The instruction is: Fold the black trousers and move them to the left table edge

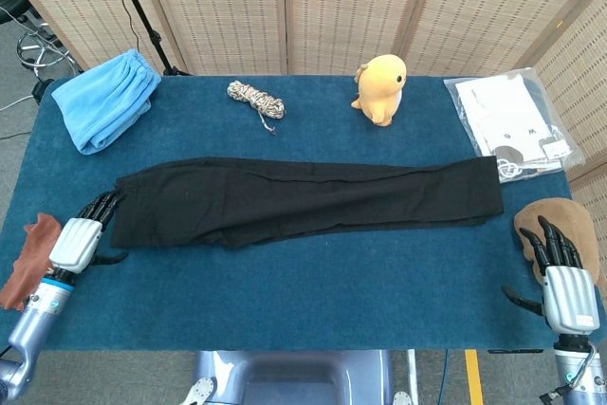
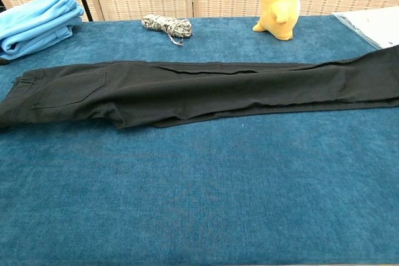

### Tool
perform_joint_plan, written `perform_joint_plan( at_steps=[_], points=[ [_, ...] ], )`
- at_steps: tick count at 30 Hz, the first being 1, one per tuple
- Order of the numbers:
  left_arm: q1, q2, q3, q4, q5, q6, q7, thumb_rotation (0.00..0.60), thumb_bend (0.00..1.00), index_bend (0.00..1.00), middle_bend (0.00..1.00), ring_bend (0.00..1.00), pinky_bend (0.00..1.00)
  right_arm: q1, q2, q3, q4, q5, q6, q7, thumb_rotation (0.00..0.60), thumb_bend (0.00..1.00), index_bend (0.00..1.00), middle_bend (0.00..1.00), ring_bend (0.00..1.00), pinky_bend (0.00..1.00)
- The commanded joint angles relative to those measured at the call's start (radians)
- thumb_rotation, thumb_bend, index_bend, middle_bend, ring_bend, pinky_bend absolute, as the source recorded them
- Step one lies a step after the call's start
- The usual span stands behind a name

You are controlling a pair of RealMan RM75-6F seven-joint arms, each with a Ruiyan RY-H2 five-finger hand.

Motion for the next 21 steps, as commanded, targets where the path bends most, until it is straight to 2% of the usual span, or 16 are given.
perform_joint_plan(
  at_steps=[1,8,12,16,21],
  points=[
    [-0.003,-0.024,0.004,0.033,0.000,-0.017,0.010,0.600,0.00,0.14,0.12,0.11,0.22,-0.001,0.003,0.004,-0.002,0.001,-0.001,0.003,0.600,0.00,0.13,0.02,0.00,0.10],
    [-0.023,-0.065,0.000,0.095,-0.007,-0.059,0.025,0.600,0.00,0.20,0.17,0.16,0.22,-0.003,0.009,0.011,-0.008,0.003,-0.008,0.017,0.600,0.00,0.14,0.02,0.00,0.10],
    [-0.029,-0.077,-0.005,0.111,-0.010,-0.058,0.026,0.600,0.01,0.27,0.23,0.26,0.26,-0.005,0.010,0.013,-0.009,0.003,-0.009,0.019,0.600,0.00,0.14,0.02,0.00,0.10],
    [-0.037,-0.095,-0.022,0.132,-0.022,-0.044,0.024,0.600,0.08,0.32,0.26,0.30,0.28,-0.006,0.012,0.016,-0.011,0.005,-0.013,0.024,0.600,0.00,0.14,0.02,0.00,0.10],
    [-0.047,-0.109,-0.031,0.154,-0.030,-0.048,0.022,0.600,0.25,0.33,0.27,0.31,0.28,-0.007,0.014,0.017,-0.014,0.006,-0.021,0.027,0.600,0.00,0.15,0.02,0.00,0.10]
  ],
)
